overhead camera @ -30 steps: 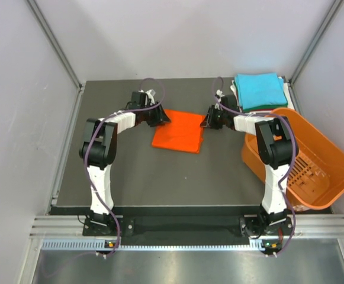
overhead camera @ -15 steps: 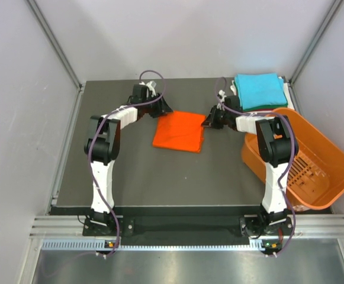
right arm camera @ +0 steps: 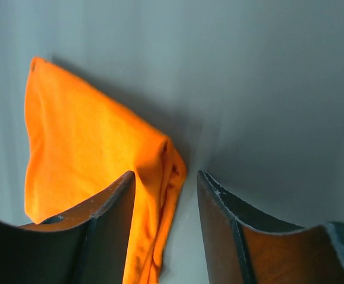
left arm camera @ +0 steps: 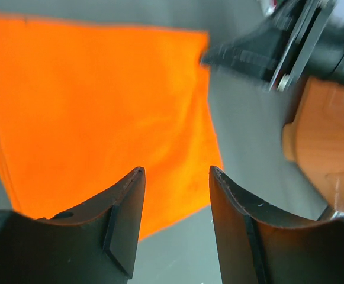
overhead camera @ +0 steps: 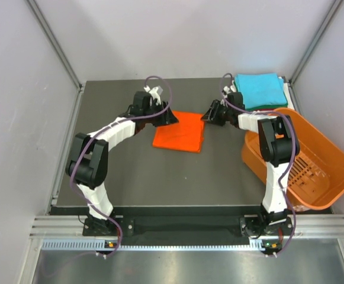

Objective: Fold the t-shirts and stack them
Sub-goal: Fold the tshirt

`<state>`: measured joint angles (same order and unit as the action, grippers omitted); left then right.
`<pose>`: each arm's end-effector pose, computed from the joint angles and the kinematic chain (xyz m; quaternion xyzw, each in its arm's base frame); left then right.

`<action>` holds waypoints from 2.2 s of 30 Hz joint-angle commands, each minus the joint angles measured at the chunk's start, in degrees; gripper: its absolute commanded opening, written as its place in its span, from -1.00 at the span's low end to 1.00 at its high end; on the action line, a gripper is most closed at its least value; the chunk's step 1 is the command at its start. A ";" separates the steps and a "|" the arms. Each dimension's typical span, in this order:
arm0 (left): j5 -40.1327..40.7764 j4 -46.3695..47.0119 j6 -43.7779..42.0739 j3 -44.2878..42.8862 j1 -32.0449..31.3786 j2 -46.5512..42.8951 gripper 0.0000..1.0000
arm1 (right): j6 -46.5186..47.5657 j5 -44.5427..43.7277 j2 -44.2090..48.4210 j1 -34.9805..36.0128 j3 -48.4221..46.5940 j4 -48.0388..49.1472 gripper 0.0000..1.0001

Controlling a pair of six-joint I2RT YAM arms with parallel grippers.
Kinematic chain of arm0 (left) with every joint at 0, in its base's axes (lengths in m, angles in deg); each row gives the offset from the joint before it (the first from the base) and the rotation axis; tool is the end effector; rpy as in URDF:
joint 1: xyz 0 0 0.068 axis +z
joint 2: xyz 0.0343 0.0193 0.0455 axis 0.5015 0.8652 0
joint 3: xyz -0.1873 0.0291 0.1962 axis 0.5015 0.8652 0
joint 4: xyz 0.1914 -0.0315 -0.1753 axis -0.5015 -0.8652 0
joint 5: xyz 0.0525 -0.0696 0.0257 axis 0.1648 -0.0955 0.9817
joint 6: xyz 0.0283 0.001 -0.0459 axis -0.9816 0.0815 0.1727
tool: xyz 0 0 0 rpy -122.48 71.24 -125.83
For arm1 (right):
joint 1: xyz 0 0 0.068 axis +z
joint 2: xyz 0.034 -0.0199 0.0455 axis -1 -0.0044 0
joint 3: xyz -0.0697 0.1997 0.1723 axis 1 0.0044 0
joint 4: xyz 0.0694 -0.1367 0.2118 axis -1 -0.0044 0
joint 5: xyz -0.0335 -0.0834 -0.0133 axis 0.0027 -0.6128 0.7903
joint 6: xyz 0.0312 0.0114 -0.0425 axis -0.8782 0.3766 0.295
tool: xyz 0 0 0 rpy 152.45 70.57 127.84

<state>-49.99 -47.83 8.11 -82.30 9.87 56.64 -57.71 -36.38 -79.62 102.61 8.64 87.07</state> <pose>0.3843 -0.1577 0.2314 0.0390 0.8638 -0.3663 0.3438 0.4373 0.1153 0.1439 0.0611 0.8841 0.3421 0.3124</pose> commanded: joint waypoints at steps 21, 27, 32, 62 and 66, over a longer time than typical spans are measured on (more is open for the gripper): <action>9.22 1.75 1.29 18.05 0.63 -6.28 0.05 | 1.30 -3.56 -2.36 -1.09 -5.33 -2.23 -0.28; 3.86 -0.98 2.42 13.74 0.63 -10.41 0.06 | 3.94 -4.98 5.47 -0.12 -6.65 -12.33 -0.17; 3.68 -1.95 4.44 13.20 0.89 -10.69 0.07 | 5.00 -3.66 7.59 4.88 -7.01 -17.97 -0.47; 7.29 -8.28 4.54 12.24 3.35 -8.57 0.07 | 6.77 0.02 24.91 10.25 15.94 -11.13 -0.81; 5.97 -8.10 4.89 11.62 3.35 -8.05 0.07 | 4.74 3.54 22.37 10.87 16.11 -7.87 -0.82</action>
<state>-42.42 -55.66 13.68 -68.69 12.87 50.69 -50.84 -36.71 -56.78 112.64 26.54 74.55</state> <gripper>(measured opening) 0.534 0.090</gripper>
